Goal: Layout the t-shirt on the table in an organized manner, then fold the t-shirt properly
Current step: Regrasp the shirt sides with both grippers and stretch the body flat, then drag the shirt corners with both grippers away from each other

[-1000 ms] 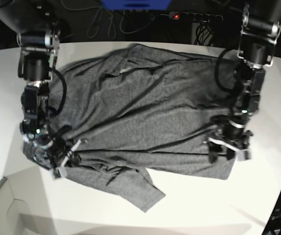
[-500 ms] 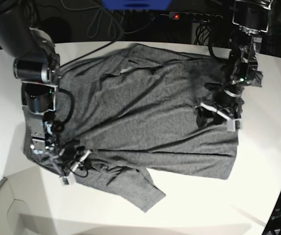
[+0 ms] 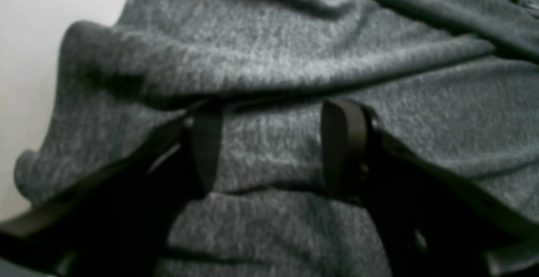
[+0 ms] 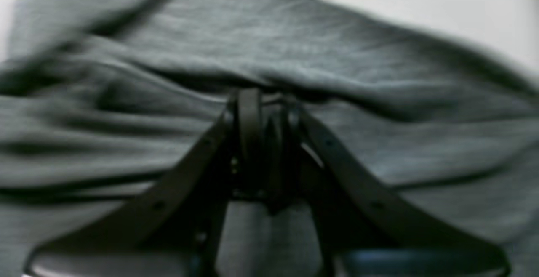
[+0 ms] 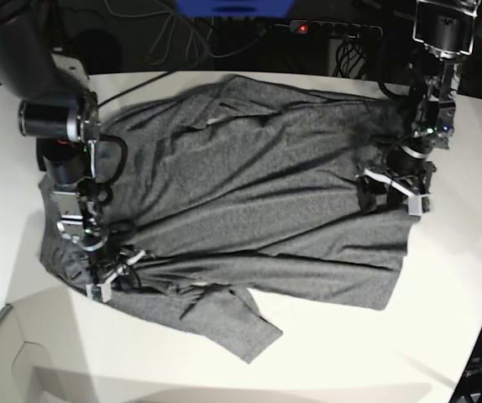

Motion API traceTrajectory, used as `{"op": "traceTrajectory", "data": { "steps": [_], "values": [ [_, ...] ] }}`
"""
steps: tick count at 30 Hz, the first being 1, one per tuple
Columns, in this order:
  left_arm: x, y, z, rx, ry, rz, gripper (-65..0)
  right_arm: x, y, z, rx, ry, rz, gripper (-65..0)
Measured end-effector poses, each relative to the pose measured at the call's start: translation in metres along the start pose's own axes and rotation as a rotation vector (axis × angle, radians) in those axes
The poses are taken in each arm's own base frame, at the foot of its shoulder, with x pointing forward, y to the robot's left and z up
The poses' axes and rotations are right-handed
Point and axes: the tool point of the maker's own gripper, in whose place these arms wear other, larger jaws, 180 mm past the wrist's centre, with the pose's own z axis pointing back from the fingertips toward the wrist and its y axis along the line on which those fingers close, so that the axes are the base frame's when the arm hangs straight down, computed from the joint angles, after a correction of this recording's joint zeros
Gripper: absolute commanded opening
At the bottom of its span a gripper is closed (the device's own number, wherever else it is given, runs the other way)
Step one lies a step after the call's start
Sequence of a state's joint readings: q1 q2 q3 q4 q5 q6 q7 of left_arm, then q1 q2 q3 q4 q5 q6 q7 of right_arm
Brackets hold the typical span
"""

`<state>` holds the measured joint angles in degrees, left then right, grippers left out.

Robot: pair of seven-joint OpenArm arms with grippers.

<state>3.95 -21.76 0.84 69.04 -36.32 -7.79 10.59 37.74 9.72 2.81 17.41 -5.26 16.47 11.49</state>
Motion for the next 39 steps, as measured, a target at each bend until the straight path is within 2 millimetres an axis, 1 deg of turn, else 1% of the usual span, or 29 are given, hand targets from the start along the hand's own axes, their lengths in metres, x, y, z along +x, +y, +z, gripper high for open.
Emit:
{"op": "traceTrajectory", "data": {
  "steps": [2, 5, 9, 11, 14, 16, 17, 18, 19, 20, 21, 22, 23, 24, 25, 27, 29, 30, 31, 33, 34, 37, 39],
  "values": [
    [0.000, 0.000, 0.000, 0.000, 0.000, 0.000, -28.2, 0.002, -0.006, 0.000, -0.053, -0.024, 0.130, -58.0],
    [0.000, 0.000, 0.000, 0.001, 0.001, 0.000, -28.2, 0.011, -0.013, 0.002, -0.119, -0.084, 0.225, -58.0],
    [0.000, 0.000, 0.000, -0.001, 0.000, 0.007, -28.2, 0.027, -0.018, 0.003, -0.162, -0.140, 0.243, -58.0],
    [0.002, -0.003, 0.000, -0.003, 0.003, 0.005, -28.2, 0.037, -0.014, 0.002, -0.167, -0.166, 0.244, -58.1],
    [0.004, -0.013, 0.005, -0.012, 0.029, -0.007, -28.2, 0.062, -0.006, 0.001, -0.162, -0.229, 0.248, -58.1],
    [0.007, -0.027, 0.010, -0.044, 0.037, -0.022, -28.2, 0.073, -0.007, 0.002, -0.166, -0.255, 0.251, -58.1],
    [0.015, -0.034, 0.013, -0.059, 0.023, -0.028, -28.1, 0.074, -0.007, 0.002, -0.167, -0.257, 0.252, -58.1],
    [0.027, -0.043, 0.015, -0.081, -0.011, -0.037, -28.1, 0.073, -0.008, 0.002, -0.168, -0.256, 0.253, -58.1],
    [0.042, -0.048, 0.017, -0.095, -0.053, -0.040, -28.1, 0.071, -0.009, 0.002, -0.168, -0.251, 0.253, -58.1],
    [0.062, -0.054, 0.020, -0.111, -0.108, -0.043, -28.1, 0.067, -0.011, 0.003, -0.170, -0.243, 0.256, -58.1],
    [0.082, -0.057, 0.022, -0.117, -0.164, -0.045, -28.1, 0.060, -0.018, 0.006, -0.180, -0.235, 0.253, -58.1],
    [0.095, -0.059, 0.024, -0.122, -0.198, -0.049, -28.1, 0.052, -0.028, 0.011, -0.200, -0.222, 0.243, -58.1],
    [0.103, -0.059, 0.024, -0.123, -0.219, -0.054, -28.1, 0.045, -0.044, 0.017, -0.231, -0.209, 0.231, -58.1],
    [0.105, -0.059, 0.023, -0.122, -0.216, -0.057, -28.1, 0.038, -0.061, 0.026, -0.269, -0.190, 0.223, -58.1],
    [0.103, -0.057, 0.021, -0.116, -0.209, -0.058, -28.1, 0.031, -0.078, 0.036, -0.310, -0.168, 0.212, -58.1],
    [0.088, -0.046, 0.015, -0.092, -0.166, -0.038, -28.1, 0.024, -0.102, 0.055, -0.378, -0.137, 0.193, -58.1],
    [0.077, -0.037, 0.012, -0.065, -0.127, -0.031, -28.0, 0.021, -0.113, 0.073, -0.424, -0.117, 0.184, -58.3],
    [0.075, -0.035, 0.011, -0.062, -0.124, -0.028, -28.0, 0.018, -0.113, 0.082, -0.431, -0.088, 0.178, -58.3],
    [0.078, -0.034, 0.009, -0.062, -0.131, -0.026, -28.0, 0.020, -0.109, 0.090, -0.419, -0.086, 0.183, -58.4],
    [0.083, -0.029, 0.006, -0.051, -0.148, -0.031, -28.0, 0.016, -0.086, 0.103, -0.350, -0.034, 0.197, -58.4],
    [0.081, -0.024, 0.004, -0.041, -0.141, -0.024, -28.0, 0.016, -0.074, 0.112, -0.331, -0.027, 0.193, -58.4],
    [0.067, -0.013, -0.005, -0.007, -0.090, -0.009, -28.0, 0.007, -0.041, 0.138, -0.262, 0.031, 0.190, -58.4],
    [0.069, -0.012, -0.011, -0.005, -0.088, 0.010, -28.0, -0.011, -0.025, 0.151, -0.224, 0.105, 0.194, -58.4]
  ]
}}
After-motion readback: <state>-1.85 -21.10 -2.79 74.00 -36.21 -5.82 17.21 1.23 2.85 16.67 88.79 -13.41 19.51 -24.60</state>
